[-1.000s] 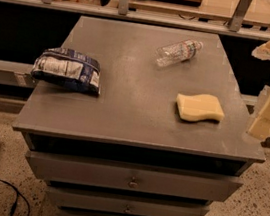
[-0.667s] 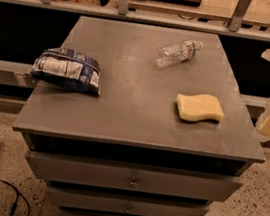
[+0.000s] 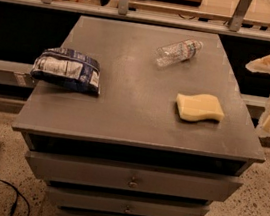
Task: Pick sponge
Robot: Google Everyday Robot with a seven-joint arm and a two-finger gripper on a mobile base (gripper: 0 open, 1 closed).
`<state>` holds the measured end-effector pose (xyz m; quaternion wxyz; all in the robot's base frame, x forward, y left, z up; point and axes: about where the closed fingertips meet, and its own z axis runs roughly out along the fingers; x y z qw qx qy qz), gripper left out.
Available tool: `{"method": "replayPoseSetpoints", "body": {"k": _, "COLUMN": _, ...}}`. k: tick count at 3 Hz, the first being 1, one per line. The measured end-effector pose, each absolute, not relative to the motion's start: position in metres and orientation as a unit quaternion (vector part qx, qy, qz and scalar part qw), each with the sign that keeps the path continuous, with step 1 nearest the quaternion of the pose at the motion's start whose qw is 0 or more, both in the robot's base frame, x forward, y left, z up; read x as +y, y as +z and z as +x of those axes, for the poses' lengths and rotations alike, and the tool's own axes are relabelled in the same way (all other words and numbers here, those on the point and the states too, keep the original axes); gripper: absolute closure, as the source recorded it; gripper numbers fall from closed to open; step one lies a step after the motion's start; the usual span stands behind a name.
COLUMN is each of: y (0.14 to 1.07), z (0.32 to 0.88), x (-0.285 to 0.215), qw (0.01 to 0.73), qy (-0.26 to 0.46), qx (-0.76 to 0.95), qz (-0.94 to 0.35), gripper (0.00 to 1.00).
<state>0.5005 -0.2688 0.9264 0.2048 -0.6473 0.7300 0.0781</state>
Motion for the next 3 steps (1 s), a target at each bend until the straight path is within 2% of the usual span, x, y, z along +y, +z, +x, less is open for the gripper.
{"method": "replayPoseSetpoints", "body": {"k": 3, "y": 0.867, "z": 0.55, "x": -0.268, "qw": 0.172, "qy": 0.086, "qx": 0.697, "qz": -0.691, "gripper": 0.0}}
